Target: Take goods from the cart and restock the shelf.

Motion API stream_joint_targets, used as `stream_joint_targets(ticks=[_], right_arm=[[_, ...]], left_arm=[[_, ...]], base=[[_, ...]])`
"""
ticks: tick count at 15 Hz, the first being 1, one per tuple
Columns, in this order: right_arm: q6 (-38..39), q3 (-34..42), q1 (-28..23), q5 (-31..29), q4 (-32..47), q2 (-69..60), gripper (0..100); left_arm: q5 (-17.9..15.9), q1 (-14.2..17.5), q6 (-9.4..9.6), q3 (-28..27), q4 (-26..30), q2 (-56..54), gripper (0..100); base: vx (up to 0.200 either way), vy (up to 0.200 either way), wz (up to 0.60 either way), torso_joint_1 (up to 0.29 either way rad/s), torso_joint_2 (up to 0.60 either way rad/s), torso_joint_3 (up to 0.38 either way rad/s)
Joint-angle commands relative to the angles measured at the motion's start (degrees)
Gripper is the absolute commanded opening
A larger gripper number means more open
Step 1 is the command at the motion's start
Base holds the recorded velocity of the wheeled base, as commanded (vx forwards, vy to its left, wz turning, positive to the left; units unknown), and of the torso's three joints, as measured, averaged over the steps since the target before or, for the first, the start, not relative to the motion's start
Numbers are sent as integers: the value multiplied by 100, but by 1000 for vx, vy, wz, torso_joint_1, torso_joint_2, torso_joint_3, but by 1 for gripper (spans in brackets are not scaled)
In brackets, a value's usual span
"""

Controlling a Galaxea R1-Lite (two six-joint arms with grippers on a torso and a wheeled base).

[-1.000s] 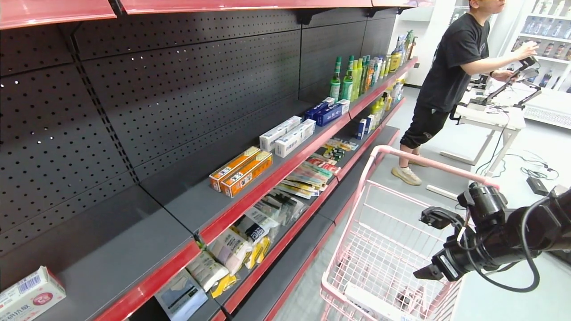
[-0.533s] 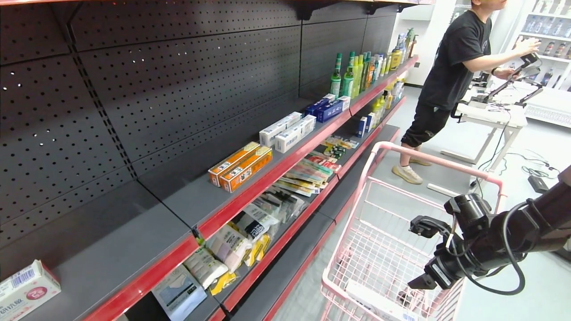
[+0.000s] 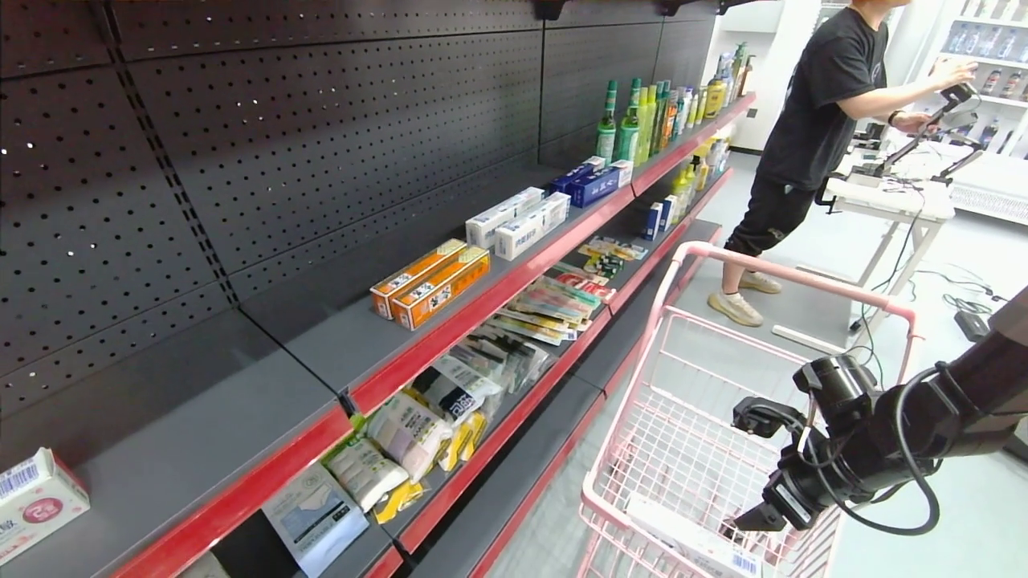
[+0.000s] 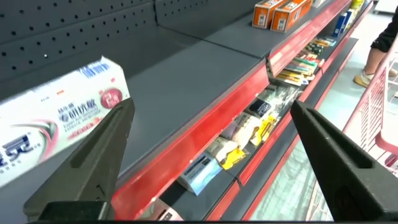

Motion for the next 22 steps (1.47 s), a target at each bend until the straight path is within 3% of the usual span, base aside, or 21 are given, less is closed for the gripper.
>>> stream_joint_targets(ticks=[1, 12, 16, 22], right_arm=[[-27, 27, 17, 6, -1, -13, 100], [-97, 27, 245, 6, -10, 348, 100], [-528, 18, 201, 190, -28, 401, 100], [-704, 62, 184, 208, -28, 559, 100]], left_arm=[[2, 0, 2, 0, -1, 5, 100], [2, 0, 2, 0, -1, 5, 100], [2, 0, 2, 0, -1, 5, 100], [2, 0, 2, 0, -1, 5, 100]], base=[[0, 0, 0, -149, 330, 193], [0, 0, 0, -89, 211, 120], [0, 0, 0, -137, 328, 191], [0, 0, 0, -5, 14, 9]])
